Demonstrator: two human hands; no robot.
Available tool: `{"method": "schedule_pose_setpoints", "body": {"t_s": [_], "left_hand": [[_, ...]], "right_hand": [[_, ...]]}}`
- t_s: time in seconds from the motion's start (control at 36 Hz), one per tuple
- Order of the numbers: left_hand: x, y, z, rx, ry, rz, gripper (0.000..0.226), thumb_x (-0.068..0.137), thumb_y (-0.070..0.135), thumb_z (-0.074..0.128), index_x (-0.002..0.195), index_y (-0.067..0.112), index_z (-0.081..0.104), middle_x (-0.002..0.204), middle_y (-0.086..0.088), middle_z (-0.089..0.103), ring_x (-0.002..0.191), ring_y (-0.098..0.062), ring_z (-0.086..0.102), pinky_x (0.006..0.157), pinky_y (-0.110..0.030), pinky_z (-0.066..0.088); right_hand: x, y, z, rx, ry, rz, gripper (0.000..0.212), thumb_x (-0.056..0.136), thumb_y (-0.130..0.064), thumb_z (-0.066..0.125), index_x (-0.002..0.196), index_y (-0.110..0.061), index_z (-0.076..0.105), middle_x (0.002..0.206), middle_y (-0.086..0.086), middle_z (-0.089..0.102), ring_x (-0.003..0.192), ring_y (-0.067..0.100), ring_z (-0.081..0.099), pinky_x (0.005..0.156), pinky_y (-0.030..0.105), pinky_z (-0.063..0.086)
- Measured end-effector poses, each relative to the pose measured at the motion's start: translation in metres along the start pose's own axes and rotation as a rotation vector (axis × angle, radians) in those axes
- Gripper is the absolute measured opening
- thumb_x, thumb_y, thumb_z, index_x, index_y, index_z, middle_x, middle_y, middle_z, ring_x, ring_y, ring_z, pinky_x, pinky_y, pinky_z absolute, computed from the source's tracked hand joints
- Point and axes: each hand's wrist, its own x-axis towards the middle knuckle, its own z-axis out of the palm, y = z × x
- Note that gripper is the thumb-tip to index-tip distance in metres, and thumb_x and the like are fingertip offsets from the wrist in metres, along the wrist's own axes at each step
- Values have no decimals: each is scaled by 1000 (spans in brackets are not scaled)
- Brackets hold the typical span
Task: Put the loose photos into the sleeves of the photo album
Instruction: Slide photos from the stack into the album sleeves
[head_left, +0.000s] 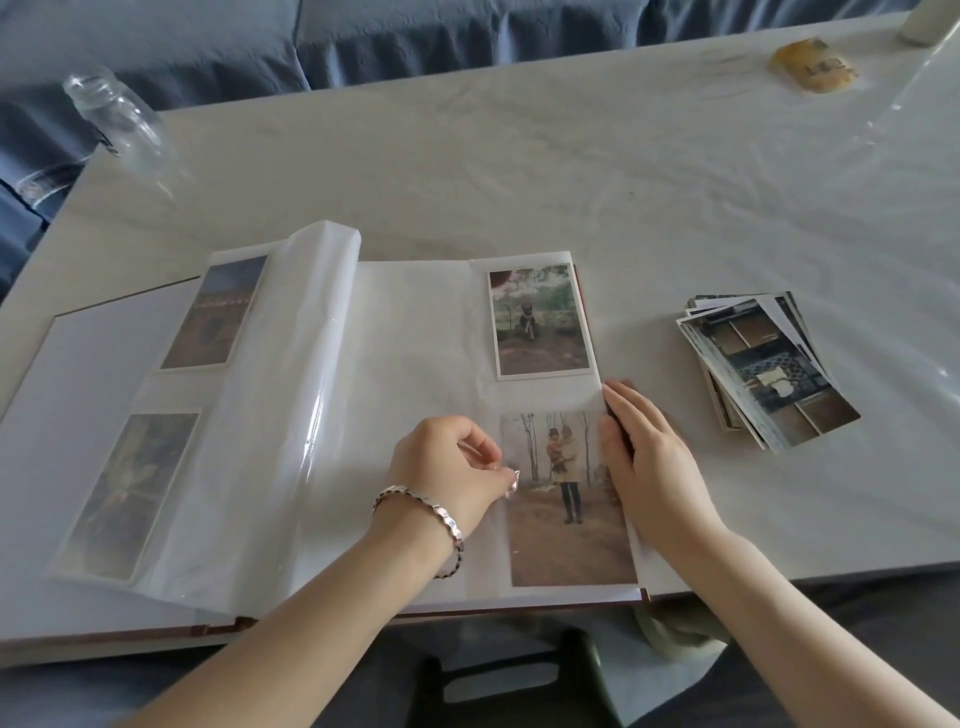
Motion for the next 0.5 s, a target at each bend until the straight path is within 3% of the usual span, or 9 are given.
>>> {"method": "schedule_pose_setpoints", "body": {"t_s": [0.36,0.5], "left_hand": [[-3,-2,1,-200,-73,-181,15,69,1,76,67,11,65,65,-5,69,55,-18,68,65,-36,60],[-5,-1,-8,-12,-165,2,15,76,7,72,70,18,64,67,3,67,61,-12,67,67,-26,57]], "right_hand": [[0,-1,-3,38,-24,35,40,99,-21,38,137,-13,45,144,-3,41,131,13,37,102,16,23],[2,-4,-13,76,-90,51,38,97,-17,44,135,-12,47,140,0,45,128,15,41,104,26,34]]}}
